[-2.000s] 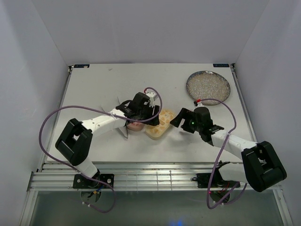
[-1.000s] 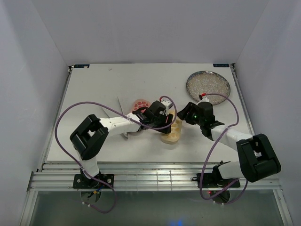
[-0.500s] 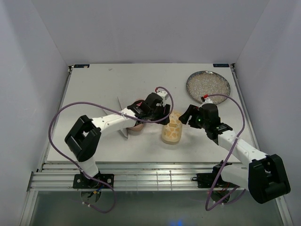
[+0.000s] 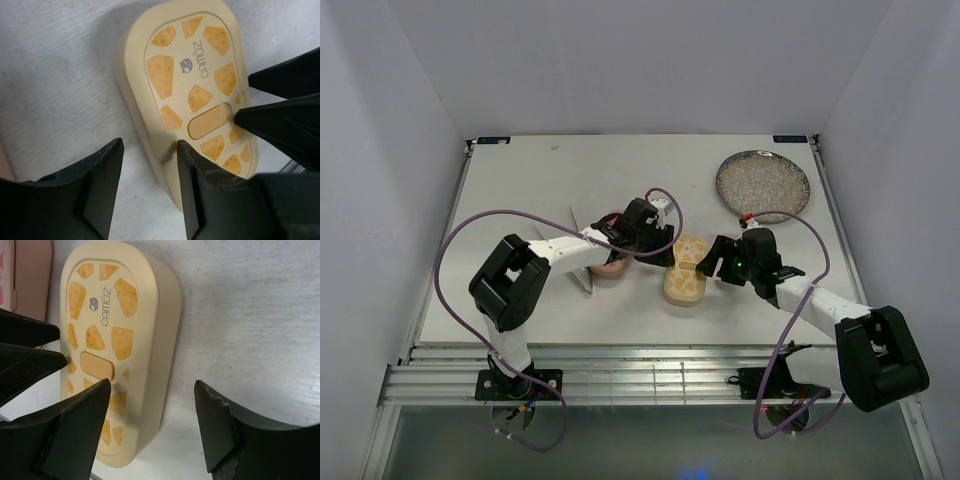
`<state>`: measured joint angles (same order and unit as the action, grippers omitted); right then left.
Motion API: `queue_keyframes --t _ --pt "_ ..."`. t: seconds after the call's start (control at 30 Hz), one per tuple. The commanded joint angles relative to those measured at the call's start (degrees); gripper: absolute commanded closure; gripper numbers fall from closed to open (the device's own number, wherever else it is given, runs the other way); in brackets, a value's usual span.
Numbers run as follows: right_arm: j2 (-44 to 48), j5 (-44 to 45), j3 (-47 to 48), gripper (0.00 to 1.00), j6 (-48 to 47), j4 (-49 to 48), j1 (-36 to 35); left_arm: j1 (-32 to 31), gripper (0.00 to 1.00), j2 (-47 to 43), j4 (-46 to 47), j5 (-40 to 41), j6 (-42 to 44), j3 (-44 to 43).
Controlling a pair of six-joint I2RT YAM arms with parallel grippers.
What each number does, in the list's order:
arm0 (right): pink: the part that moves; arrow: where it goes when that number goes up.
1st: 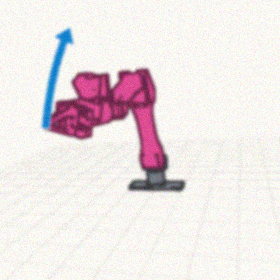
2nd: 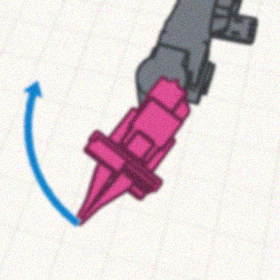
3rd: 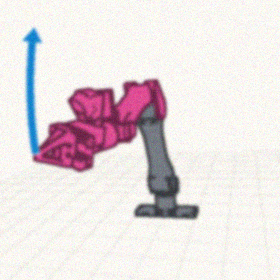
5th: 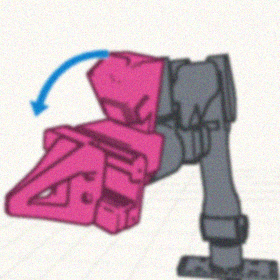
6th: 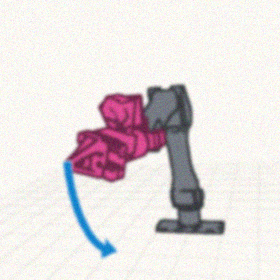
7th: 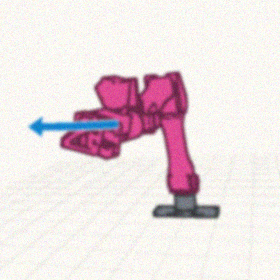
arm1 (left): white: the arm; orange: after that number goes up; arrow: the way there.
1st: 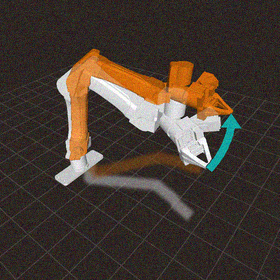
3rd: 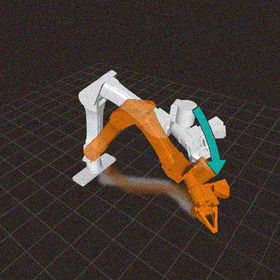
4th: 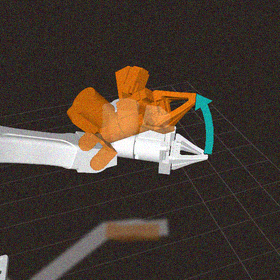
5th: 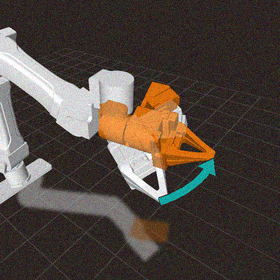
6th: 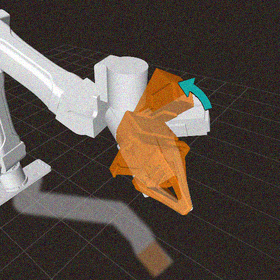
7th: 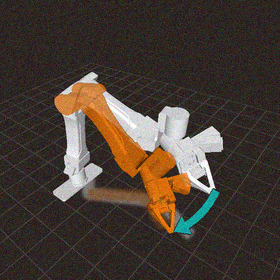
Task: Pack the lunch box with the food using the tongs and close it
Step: Pick up the packing box from the center of the board.
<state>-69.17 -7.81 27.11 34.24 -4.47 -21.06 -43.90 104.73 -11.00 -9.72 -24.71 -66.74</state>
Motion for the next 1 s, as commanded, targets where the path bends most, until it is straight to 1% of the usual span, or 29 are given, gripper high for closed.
queue_keyframes --t 0.0,0.1,0.2,0.23,0.3,0.37,0.47,0.63,0.8,0.97 --pt "-2.10 -1.85 -1.36 0.26 0.65 -4.84 0.05 0.92 0.43 0.56 3.45 -3.91 -0.08 0.73" --pt "-3.86 -3.43 -2.15 0.24 1.62 -7.13 0.05 1.01 0.43 1.44 3.53 -4.08 0.27 1.17" --pt "-4.83 -3.87 -2.77 0.23 2.67 -8.80 0.05 1.18 0.47 2.41 3.53 -4.70 0.54 1.35" --pt "-5.10 -4.48 -2.94 0.22 3.02 -9.32 0.05 1.18 0.53 2.50 3.45 -4.70 0.63 1.44" --pt "-5.10 -5.02 -3.56 0.21 3.64 -10.64 0.05 1.36 0.60 2.94 3.53 -4.79 0.63 1.70" --pt "-4.67 -3.88 -3.65 0.19 3.64 -10.21 -0.03 1.45 0.69 3.11 3.53 -4.70 0.63 2.31" --pt "-3.43 -2.73 -3.73 0.16 3.38 -9.24 -0.03 1.62 0.75 2.94 3.18 -3.21 0.28 2.93" --pt "-2.55 -3.79 -4.79 0.14 4.52 -10.73 -0.03 1.71 0.81 2.94 2.04 -1.10 0.19 3.28" --pt "-3.17 -3.61 -5.58 0.14 5.13 -11.79 -0.03 2.33 0.83 3.90 2.04 -1.27 -0.16 4.16" --pt "-2.99 -6.51 -6.81 0.13 5.40 -14.86 -0.03 2.50 0.84 3.99 2.22 -0.39 -0.43 5.04"
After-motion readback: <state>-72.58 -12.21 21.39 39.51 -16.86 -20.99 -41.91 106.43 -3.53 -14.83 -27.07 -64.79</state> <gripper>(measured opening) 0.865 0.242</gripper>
